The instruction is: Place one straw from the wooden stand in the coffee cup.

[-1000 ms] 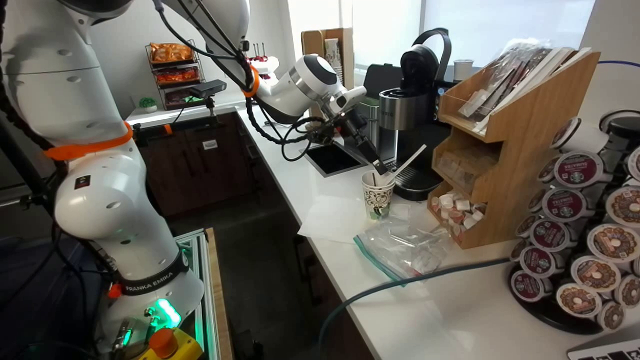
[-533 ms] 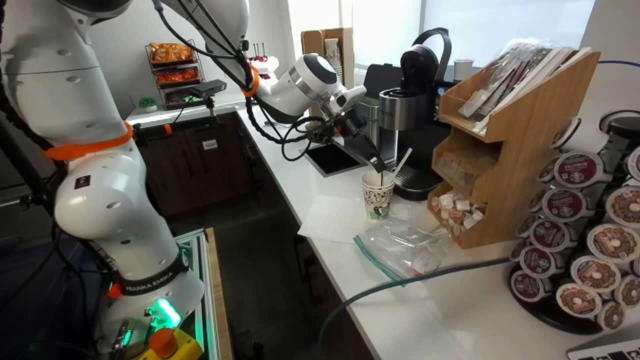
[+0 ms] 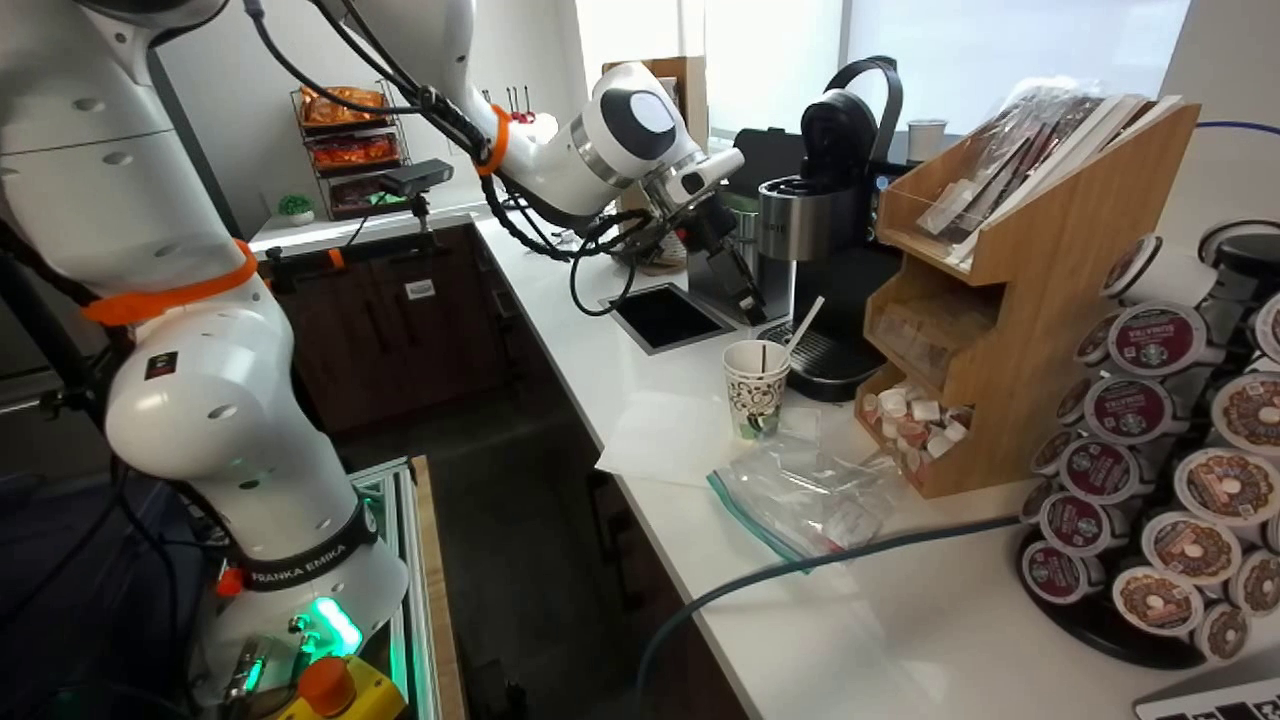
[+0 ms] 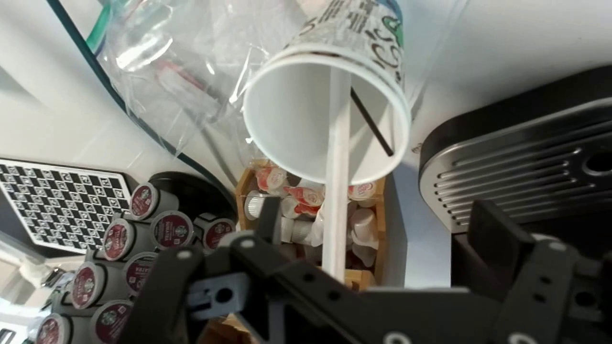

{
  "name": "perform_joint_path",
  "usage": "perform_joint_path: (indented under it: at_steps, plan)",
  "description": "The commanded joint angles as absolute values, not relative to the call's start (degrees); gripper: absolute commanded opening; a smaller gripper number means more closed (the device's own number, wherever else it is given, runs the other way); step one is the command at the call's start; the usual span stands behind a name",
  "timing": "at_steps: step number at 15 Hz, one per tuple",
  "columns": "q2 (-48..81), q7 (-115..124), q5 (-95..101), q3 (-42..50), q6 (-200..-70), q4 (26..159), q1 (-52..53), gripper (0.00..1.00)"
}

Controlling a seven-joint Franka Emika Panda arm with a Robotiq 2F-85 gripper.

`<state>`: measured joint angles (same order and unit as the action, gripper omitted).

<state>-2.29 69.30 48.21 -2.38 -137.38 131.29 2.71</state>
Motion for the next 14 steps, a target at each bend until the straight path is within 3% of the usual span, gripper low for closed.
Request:
perform_joint_path:
  at_steps: [1,8,14]
  plan:
    - [-6.6,58.5,38.2,-0.7,-142.7,135.6,1.3,1.00]
    - [-11.1,36.5,17.4,0.4,-141.0,138.2,0.0,1.00]
    - [-12.7,29.6,11.6,-0.2,-138.3,138.1,-1.6,1.00]
